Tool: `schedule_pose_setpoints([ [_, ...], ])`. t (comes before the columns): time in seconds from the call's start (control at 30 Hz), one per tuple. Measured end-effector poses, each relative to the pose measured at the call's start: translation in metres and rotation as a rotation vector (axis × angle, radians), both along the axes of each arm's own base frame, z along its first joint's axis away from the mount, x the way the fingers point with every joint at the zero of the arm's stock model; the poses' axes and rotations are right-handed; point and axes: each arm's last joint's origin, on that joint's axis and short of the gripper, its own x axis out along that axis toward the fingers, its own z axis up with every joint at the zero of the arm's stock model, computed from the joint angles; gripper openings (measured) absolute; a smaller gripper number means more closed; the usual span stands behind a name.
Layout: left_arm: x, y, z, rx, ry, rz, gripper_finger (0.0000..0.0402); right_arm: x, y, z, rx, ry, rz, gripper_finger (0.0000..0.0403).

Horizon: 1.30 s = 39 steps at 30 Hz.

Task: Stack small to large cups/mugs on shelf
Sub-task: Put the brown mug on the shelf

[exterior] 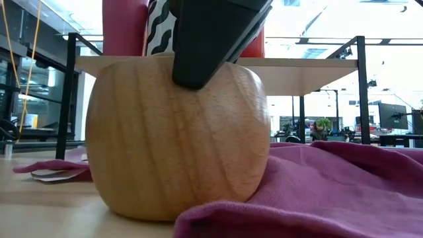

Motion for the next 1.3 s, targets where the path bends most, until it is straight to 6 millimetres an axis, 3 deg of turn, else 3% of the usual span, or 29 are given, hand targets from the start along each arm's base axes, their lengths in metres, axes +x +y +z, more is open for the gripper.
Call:
schedule_pose_setpoints([
  [0.23, 0.0, 0.0, 0.0, 0.0, 0.0, 0.0, 0.0095, 0.002, 0.001, 0.006, 0.012, -0.024, 0.0, 0.0003],
  [0.47, 0.0, 0.0, 0.0, 0.0, 0.0, 0.0, 0.0095, 0.008, 0.002, 0.033, 0.013, -0.109, -0.019, 0.0001],
  [0.87, 0.0, 0.0, 0.0, -0.007, 0.0, -0.015, 0.0095, 0.017, -0.021, 0.076, 0.025, -0.212, -0.1, 0.0],
  [1.3, 0.0, -0.001, 0.0, -0.027, 0.0, -0.018, 0.0095, 0.01, -0.038, 0.149, 0.19, -0.439, -0.192, 0.0],
])
